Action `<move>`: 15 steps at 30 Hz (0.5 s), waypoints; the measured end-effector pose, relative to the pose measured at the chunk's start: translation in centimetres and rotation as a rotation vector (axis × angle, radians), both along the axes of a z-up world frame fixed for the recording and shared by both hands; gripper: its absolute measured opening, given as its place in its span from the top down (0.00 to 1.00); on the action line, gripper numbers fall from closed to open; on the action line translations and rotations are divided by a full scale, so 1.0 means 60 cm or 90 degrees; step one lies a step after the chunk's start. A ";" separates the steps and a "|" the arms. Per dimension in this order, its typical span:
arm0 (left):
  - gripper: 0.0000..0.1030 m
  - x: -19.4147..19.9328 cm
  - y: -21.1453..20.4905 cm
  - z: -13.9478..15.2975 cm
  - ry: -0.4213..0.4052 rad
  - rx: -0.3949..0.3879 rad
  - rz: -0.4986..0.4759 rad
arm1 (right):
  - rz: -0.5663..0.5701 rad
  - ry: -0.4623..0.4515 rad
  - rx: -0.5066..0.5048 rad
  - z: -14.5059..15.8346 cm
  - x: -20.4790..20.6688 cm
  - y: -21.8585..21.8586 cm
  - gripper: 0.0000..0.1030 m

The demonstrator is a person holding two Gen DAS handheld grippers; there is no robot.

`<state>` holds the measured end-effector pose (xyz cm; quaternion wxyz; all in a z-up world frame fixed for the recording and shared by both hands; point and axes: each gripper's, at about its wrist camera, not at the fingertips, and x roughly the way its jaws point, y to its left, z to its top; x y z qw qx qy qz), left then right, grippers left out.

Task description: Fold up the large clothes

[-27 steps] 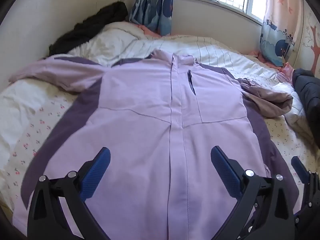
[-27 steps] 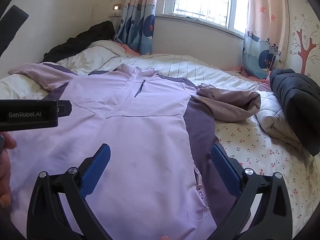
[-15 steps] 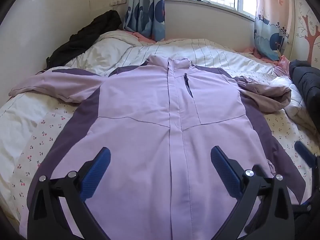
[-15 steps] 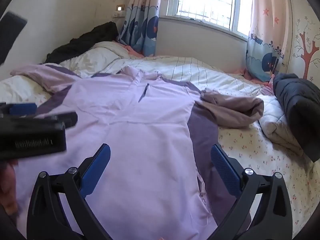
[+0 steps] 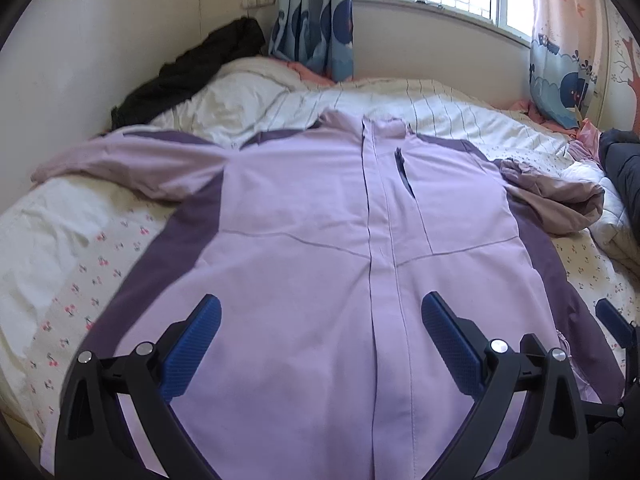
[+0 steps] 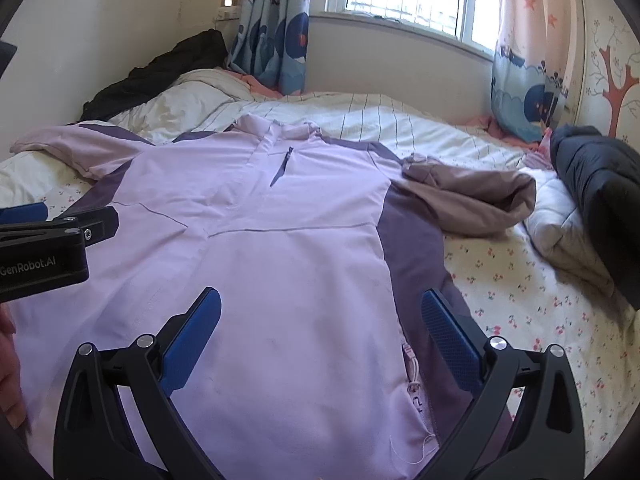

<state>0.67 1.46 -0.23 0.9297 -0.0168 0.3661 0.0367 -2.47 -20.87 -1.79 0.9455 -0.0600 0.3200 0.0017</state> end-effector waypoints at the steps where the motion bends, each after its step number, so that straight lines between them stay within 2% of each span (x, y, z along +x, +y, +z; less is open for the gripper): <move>1: 0.07 0.000 0.000 -0.003 0.003 -0.001 0.001 | -0.001 0.003 0.001 -0.002 0.001 -0.001 0.06; 6: 0.07 0.002 0.001 -0.010 0.013 -0.010 0.008 | 0.000 0.007 -0.001 -0.008 0.002 -0.001 0.06; 15: 0.07 0.006 -0.005 -0.019 0.027 0.000 0.013 | 0.004 0.017 -0.004 -0.018 0.006 0.000 0.06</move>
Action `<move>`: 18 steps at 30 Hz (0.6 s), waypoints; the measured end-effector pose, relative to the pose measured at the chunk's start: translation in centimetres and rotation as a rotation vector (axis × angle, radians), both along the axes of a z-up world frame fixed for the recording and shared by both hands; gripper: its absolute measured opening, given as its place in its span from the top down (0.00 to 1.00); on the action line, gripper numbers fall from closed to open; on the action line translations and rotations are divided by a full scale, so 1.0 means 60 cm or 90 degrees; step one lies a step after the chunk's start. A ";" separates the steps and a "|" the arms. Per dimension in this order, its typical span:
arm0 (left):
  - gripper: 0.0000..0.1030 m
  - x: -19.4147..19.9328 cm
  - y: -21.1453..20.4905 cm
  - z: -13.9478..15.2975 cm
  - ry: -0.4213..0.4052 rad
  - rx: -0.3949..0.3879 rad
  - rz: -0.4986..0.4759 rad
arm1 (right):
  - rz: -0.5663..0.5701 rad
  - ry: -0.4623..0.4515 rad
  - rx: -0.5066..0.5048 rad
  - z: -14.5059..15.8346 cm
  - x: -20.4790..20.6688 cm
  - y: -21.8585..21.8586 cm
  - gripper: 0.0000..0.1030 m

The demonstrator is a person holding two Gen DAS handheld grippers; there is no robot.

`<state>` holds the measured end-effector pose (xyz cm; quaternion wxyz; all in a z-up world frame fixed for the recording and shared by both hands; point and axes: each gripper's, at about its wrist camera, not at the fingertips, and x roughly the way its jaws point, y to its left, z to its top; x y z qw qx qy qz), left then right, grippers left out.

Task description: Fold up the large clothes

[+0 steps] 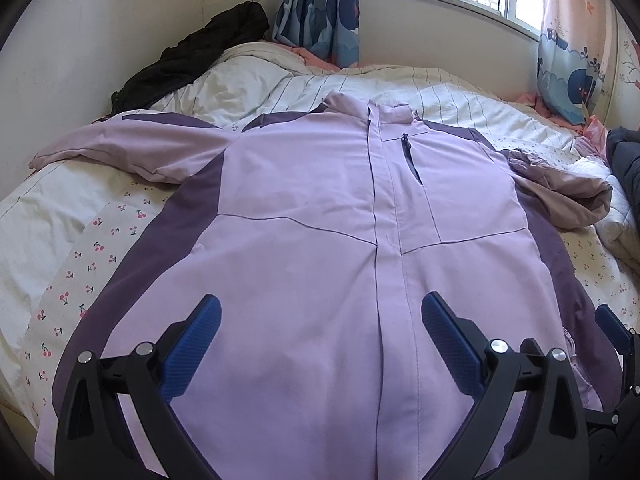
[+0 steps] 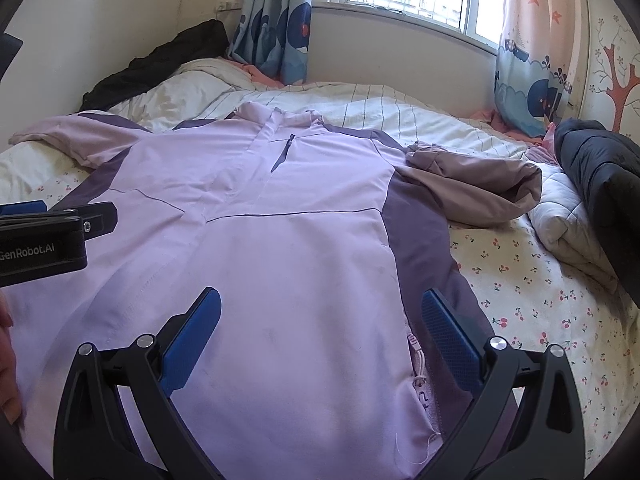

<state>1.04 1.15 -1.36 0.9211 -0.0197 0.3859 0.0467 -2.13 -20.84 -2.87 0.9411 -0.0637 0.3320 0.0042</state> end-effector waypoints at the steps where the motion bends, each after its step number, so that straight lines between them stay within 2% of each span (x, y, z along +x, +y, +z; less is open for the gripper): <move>1: 0.07 0.000 0.001 0.000 0.000 0.000 0.001 | 0.001 0.000 0.001 0.000 0.000 0.000 0.06; 18: 0.07 0.002 0.002 -0.007 0.003 0.005 0.005 | 0.004 0.006 -0.002 -0.007 0.002 0.002 0.06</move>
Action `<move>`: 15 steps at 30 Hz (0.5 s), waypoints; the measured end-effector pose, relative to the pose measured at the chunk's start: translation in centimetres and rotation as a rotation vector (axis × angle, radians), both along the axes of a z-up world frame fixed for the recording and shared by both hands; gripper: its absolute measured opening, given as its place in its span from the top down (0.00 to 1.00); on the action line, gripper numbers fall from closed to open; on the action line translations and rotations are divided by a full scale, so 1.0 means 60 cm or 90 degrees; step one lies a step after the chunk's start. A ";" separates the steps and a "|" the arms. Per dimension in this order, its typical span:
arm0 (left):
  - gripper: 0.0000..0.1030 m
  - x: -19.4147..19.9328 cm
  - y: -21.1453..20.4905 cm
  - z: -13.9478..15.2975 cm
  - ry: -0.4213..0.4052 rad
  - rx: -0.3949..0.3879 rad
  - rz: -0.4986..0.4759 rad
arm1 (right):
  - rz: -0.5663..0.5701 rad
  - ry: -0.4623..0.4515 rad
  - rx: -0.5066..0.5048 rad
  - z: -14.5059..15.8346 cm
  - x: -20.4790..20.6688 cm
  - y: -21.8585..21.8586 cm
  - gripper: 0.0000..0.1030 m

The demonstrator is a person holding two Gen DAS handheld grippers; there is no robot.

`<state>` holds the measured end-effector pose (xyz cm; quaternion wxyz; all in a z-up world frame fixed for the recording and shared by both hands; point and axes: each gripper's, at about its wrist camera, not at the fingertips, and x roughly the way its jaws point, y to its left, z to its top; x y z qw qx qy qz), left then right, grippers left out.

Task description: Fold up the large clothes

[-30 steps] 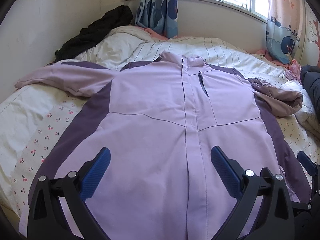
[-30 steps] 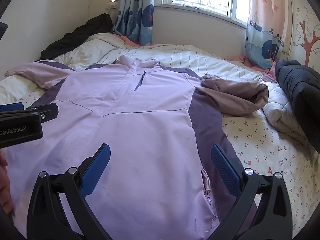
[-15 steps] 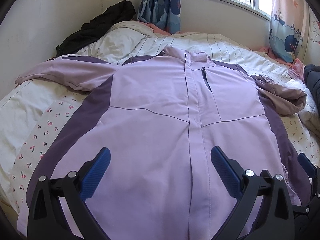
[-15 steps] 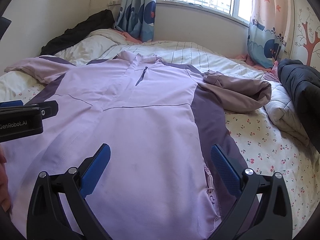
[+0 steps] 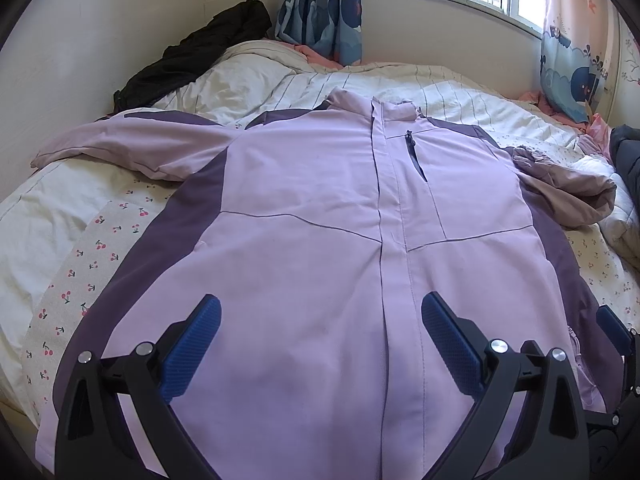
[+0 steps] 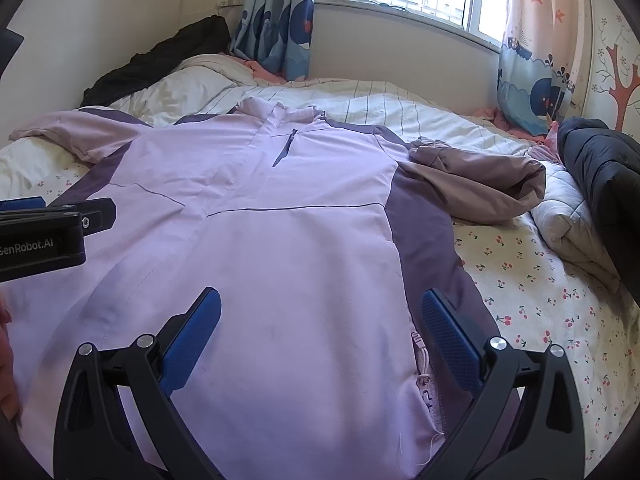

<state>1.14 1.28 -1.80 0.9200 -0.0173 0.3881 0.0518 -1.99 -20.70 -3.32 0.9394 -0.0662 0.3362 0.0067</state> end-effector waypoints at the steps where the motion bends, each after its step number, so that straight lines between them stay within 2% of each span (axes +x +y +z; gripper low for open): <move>1: 0.07 0.000 0.000 0.000 0.001 0.000 0.000 | 0.000 0.000 0.000 0.000 0.000 0.000 0.06; 15: 0.07 0.003 -0.001 -0.004 0.010 0.021 0.003 | 0.003 0.003 -0.001 -0.004 0.001 0.002 0.06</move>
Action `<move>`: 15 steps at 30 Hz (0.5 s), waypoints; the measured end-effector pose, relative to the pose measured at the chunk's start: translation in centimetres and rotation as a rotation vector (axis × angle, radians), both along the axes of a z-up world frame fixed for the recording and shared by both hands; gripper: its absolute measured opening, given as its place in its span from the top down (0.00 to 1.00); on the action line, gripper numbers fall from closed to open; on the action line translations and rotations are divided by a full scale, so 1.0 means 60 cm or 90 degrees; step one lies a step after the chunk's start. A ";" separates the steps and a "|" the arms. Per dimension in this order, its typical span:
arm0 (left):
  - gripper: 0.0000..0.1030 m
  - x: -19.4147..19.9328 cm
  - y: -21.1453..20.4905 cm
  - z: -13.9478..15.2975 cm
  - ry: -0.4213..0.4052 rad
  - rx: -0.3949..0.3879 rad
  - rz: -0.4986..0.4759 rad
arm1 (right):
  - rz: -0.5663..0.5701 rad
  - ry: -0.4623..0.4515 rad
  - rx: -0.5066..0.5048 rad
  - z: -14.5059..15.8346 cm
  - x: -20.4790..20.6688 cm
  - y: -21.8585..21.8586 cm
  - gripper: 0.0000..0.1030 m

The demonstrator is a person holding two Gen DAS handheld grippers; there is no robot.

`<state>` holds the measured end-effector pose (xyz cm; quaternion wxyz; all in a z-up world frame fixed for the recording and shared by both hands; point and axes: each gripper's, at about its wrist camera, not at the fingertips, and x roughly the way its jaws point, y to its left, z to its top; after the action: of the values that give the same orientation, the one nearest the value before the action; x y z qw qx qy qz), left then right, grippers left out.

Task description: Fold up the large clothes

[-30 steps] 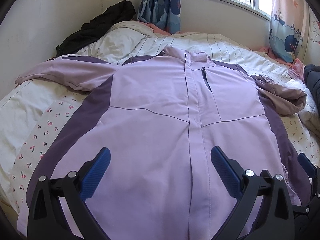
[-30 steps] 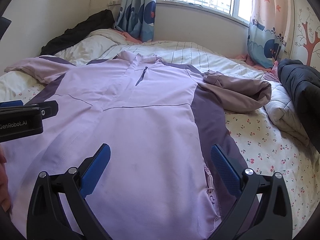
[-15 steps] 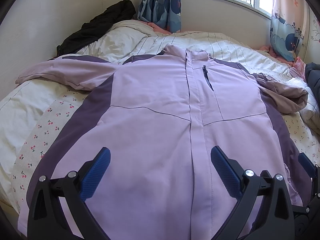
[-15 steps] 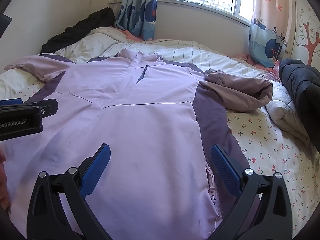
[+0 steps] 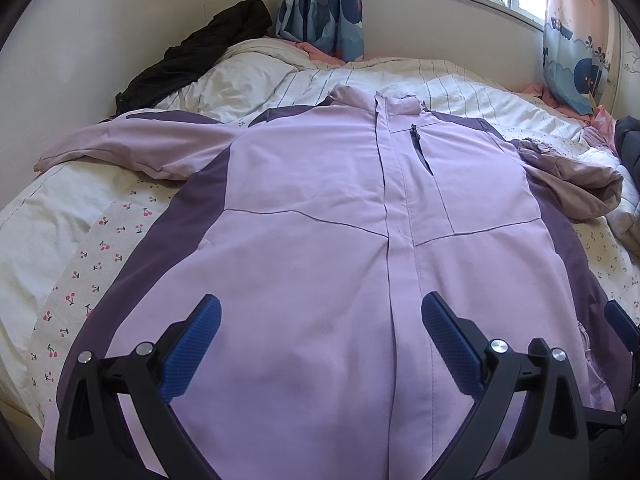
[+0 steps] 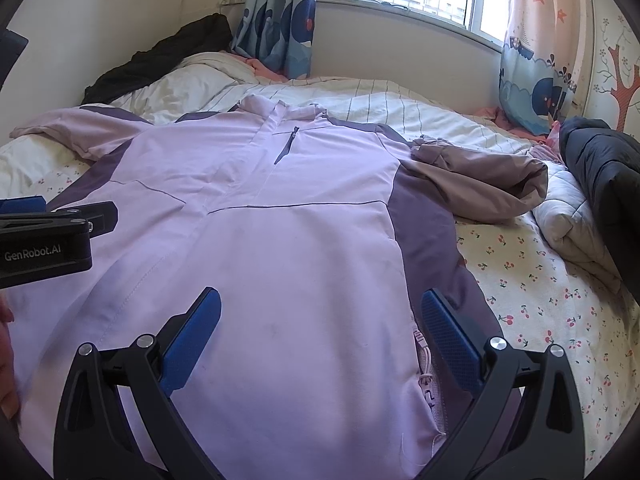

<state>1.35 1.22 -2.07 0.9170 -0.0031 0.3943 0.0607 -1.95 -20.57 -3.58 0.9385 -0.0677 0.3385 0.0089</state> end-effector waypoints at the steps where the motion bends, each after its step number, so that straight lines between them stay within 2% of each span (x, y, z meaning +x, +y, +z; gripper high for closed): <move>1: 0.07 0.000 0.001 0.000 0.000 0.001 0.000 | 0.000 0.001 0.000 -0.001 0.000 0.000 0.06; 15: 0.07 0.000 0.000 -0.001 0.000 0.000 0.000 | 0.003 0.007 -0.003 -0.004 0.002 0.002 0.06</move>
<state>1.36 1.22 -2.15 0.9170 -0.0028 0.3943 0.0608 -1.82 -20.46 -3.80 0.9364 -0.0710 0.3434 0.0106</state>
